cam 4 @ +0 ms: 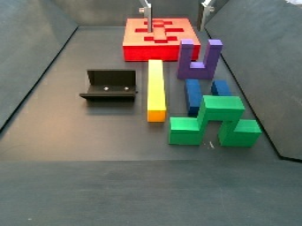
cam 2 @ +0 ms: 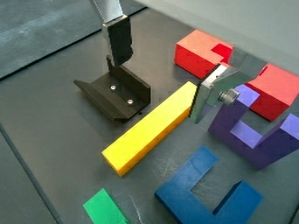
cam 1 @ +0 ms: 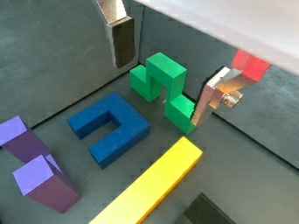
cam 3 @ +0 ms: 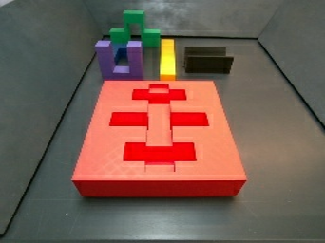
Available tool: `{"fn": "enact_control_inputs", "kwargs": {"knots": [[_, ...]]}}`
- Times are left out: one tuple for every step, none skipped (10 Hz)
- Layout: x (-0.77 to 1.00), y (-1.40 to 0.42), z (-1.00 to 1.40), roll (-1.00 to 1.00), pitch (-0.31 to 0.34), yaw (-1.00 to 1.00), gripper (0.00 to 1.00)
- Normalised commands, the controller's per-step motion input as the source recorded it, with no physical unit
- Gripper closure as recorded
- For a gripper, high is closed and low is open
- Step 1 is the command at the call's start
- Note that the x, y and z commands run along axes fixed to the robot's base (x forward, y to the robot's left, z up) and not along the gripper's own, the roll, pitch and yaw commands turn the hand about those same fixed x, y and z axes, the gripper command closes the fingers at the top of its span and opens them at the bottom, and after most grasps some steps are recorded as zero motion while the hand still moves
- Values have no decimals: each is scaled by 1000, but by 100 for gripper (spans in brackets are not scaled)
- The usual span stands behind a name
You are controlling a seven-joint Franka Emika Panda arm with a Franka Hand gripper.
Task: Pick up the purple object. Move up. Move to above the board. Insert the purple object.
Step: Pick up the purple object.
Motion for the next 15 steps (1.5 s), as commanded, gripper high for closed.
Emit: {"fn": "enact_control_inputs", "kwargs": {"knots": [[0, -83, 0, 0, 0, 0, 0], [0, -109, 0, 0, 0, 0, 0], [0, -297, -163, -34, -21, 0, 0], [-226, -963, -349, 27, -141, 0, 0], [-49, -1000, -543, 0, -110, 0, 0], [-11, -1000, -611, 0, -96, 0, 0], [0, -1000, -600, 0, -90, 0, 0], [-6, -1000, -591, 0, -101, 9, 0], [-129, -991, -457, 0, -91, 46, 0], [-211, -811, -263, 4, -73, 23, 0], [-403, -451, 74, 1, -93, 0, 0], [-426, -177, 423, 0, -124, -171, 0], [-491, 0, 0, -54, -184, -117, 0], [-134, 0, -57, 1, 0, -17, 0], [-157, 0, -280, 33, 0, -6, 0]]}}
